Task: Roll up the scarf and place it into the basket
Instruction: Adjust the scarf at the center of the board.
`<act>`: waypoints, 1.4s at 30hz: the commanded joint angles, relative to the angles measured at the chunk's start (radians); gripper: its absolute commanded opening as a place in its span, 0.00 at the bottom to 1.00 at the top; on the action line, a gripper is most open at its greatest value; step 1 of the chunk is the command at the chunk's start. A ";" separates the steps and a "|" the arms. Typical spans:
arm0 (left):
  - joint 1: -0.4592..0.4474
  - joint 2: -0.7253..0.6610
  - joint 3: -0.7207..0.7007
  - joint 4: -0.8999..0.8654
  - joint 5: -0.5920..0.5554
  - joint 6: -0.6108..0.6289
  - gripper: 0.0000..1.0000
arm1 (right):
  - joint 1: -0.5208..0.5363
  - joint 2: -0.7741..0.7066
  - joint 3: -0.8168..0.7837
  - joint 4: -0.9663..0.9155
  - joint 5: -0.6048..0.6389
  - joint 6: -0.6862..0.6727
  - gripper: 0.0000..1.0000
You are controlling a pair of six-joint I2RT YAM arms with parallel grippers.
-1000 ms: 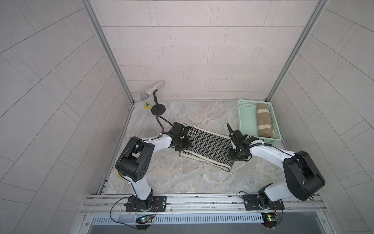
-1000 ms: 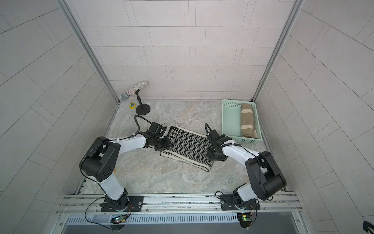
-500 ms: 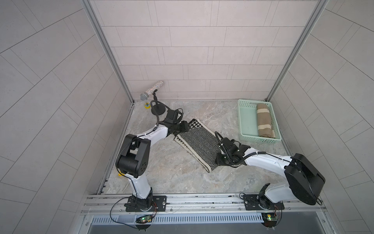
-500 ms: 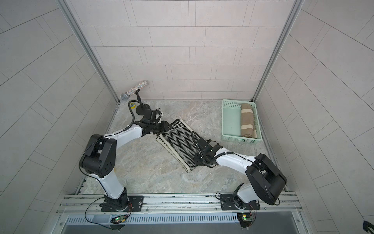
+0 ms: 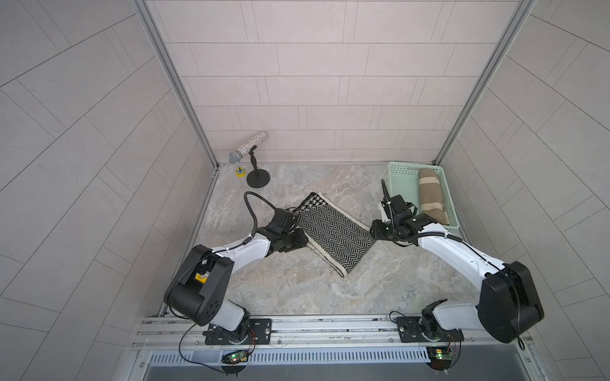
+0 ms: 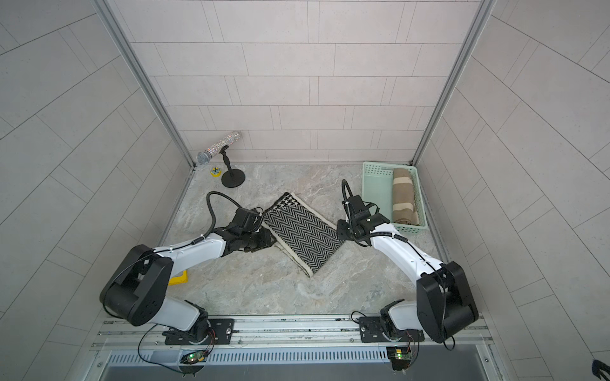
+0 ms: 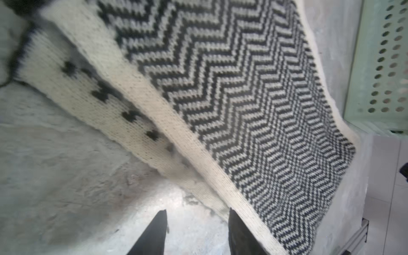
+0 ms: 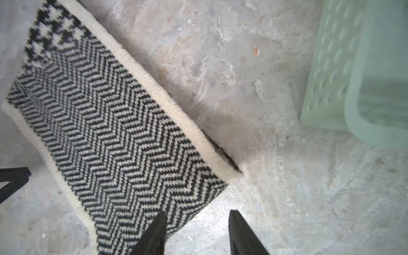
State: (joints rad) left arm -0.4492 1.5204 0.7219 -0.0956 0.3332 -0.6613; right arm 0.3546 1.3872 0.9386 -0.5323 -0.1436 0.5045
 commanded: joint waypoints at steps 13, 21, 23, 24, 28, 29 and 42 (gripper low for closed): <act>0.125 0.421 0.354 0.139 0.081 -0.005 0.45 | 0.129 0.176 -0.049 0.010 -0.034 -0.013 0.34; 0.167 0.530 0.599 0.075 0.206 0.022 0.52 | 0.383 0.147 -0.114 0.090 0.001 0.137 0.35; 0.196 0.504 0.599 0.068 0.219 0.019 0.55 | 0.449 0.148 -0.072 0.068 0.041 0.116 0.37; 0.218 0.481 0.593 0.065 0.225 0.019 0.57 | 0.482 0.150 -0.043 0.039 0.075 0.100 0.39; 0.303 0.371 0.537 0.051 0.238 0.012 0.66 | 0.570 0.146 0.058 -0.085 0.212 0.011 0.43; 0.326 0.333 0.516 0.035 0.233 0.012 0.69 | 0.589 0.138 0.076 -0.112 0.254 -0.018 0.44; 0.452 -0.090 0.273 -0.106 0.120 -0.019 0.96 | 0.821 0.165 0.077 -0.105 0.594 -0.341 0.59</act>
State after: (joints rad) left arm -0.0235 1.4696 1.0252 -0.1547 0.4683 -0.6632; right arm 1.1351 1.4990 1.0183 -0.6239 0.3275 0.2520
